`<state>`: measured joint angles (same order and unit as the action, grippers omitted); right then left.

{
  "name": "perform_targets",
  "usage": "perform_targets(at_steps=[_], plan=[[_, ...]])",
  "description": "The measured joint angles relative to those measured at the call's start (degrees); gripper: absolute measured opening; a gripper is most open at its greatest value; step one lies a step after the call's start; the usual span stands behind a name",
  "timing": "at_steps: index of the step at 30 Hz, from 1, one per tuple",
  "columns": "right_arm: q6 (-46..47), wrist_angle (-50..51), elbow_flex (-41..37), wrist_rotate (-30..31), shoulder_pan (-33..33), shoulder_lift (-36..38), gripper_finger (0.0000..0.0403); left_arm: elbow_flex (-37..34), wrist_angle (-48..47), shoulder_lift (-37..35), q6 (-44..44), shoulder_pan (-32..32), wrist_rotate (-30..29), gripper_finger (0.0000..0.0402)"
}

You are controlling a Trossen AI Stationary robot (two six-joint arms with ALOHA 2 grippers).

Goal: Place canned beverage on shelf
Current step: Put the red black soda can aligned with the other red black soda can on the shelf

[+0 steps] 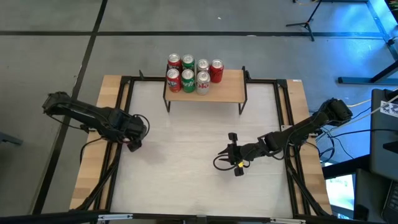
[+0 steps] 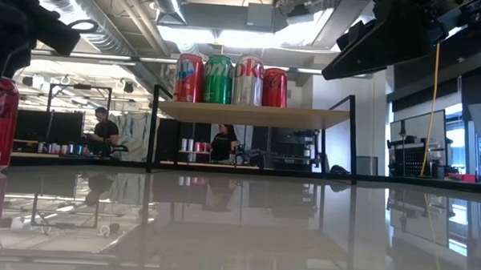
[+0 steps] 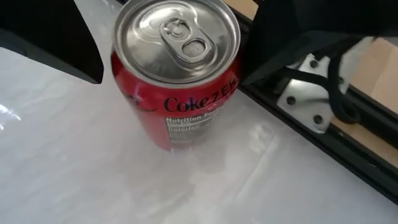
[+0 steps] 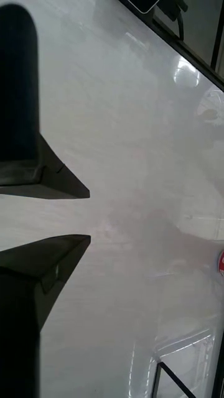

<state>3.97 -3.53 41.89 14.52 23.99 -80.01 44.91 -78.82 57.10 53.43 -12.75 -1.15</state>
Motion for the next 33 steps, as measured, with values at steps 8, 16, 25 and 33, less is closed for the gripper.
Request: perform_targets(at_steps=[8, 16, 25, 33], plan=[[0.0, 0.1, 0.0, 0.0, 0.0, 0.0, 0.0101, -0.3, 0.6, 4.2, 0.2, 0.0, 2.4, 0.0327], [0.0, 0.5, 0.0, 0.0, 0.0, 0.0, 0.0101, 0.2, 1.1, 5.5, 2.0, 0.0, 2.8, 0.0286], [0.2, -1.1, 1.3, -0.6, 0.0, 0.0, 0.0101, 7.2, 4.7, 5.6, 4.4, 0.0, 0.3, 0.0288], [1.9, 2.4, 2.4, 0.9, 0.0, 0.5, 0.0153, 10.6, 19.7, 9.0, 0.2, 0.0, 0.0, 0.0288]])
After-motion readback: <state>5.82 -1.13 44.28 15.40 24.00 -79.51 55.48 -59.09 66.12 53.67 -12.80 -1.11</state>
